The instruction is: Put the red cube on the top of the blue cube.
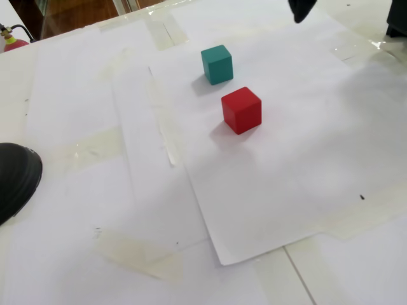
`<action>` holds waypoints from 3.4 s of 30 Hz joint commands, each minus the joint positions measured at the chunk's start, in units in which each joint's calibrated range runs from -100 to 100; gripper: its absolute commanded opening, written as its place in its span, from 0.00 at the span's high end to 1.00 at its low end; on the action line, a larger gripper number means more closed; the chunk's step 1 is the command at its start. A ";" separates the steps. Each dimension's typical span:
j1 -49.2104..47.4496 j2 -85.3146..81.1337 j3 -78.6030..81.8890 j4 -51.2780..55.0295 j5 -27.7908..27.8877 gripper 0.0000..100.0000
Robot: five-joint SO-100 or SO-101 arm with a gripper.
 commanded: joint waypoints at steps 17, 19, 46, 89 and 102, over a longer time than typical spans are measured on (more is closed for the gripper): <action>-1.10 26.52 -21.67 -5.53 0.05 0.87; -1.40 27.21 -23.03 -4.39 0.00 0.84; -6.63 29.01 -17.13 -9.60 -3.17 0.65; -4.58 41.89 -13.86 -20.04 -2.30 0.76; -4.20 41.12 -12.77 -20.53 -1.47 0.87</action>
